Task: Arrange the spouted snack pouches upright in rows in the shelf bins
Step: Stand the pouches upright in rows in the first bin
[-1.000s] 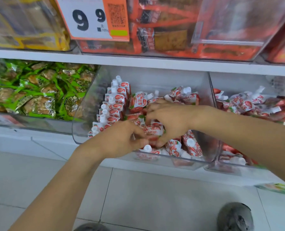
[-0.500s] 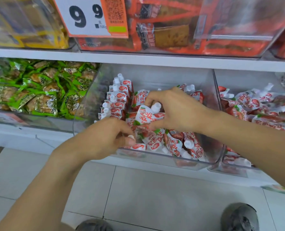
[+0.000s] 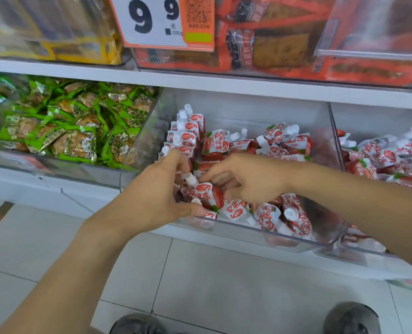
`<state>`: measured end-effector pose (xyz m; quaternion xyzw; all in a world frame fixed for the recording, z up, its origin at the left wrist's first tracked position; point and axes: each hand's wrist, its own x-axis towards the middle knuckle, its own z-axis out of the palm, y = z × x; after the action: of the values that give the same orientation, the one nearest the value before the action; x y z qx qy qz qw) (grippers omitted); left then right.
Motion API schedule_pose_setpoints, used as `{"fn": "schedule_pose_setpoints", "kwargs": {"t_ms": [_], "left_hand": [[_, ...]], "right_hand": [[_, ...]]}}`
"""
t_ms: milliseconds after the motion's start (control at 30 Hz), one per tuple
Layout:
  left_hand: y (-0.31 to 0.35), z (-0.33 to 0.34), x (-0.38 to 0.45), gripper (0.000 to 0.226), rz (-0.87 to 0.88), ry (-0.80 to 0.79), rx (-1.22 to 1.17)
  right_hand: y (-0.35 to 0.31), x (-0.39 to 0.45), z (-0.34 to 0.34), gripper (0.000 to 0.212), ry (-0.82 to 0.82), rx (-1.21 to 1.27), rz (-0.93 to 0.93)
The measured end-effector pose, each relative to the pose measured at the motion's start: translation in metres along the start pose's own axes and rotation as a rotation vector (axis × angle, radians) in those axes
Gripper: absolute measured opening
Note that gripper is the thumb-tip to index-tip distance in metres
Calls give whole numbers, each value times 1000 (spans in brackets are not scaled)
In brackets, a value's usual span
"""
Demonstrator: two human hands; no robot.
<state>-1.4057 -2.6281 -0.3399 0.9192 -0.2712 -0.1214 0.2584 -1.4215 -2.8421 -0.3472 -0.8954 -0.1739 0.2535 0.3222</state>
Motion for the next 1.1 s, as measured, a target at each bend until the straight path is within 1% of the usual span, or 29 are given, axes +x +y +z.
{"fn": "schedule_pose_setpoints", "kwargs": {"t_ms": [67,100,167,200,267,367,433,567,667,733,800,867,900,967,1000,1033,1100], "left_hand": [[1,1,-1,72,25,-47,-20],[0,1,-1,78,42,-65,-11],[-2,1,0,84,78,-67,25],[-4,1,1,80,100,-59,44],[-6,0,2,64,117,-52,72],[-7,-2,1,45,133,-58,74],[-8,-3,0,37,139,-50,70],[-12,-2,-1,36,125,-60,74],[-12,-1,-1,35,134,-62,97],[-12,-1,-2,39,124,-74,83],[-9,-3,-3,52,78,-41,13],[-5,-4,-3,73,23,70,-62],[-4,-4,-2,81,6,128,-98],[-3,-3,1,85,-24,181,-214],[-2,-3,2,79,-26,178,-296],[-2,-3,2,67,-15,182,-384],[0,-6,2,32,9,255,-493]], "right_hand": [[0,0,-10,47,89,-293,32],[0,1,-13,48,93,-456,62],[-2,4,-14,60,10,-682,126],[-2,6,-12,66,-33,-731,145],[0,12,-5,72,-64,-775,157],[0,15,-2,64,-36,-805,153],[-3,12,-7,56,-2,-801,156],[-9,1,-16,44,36,-699,158],[-13,-10,-20,40,92,-660,104],[-16,-17,-24,31,178,-639,77],[-17,-24,-27,30,332,-571,52],[-18,-28,-27,32,505,-382,46],[-18,-28,-25,33,556,-247,69],[-16,-24,-18,38,544,68,104],[-14,-21,-14,41,511,230,85],[-12,-18,-11,43,473,353,49],[-8,-14,-12,43,344,444,-20]]}}
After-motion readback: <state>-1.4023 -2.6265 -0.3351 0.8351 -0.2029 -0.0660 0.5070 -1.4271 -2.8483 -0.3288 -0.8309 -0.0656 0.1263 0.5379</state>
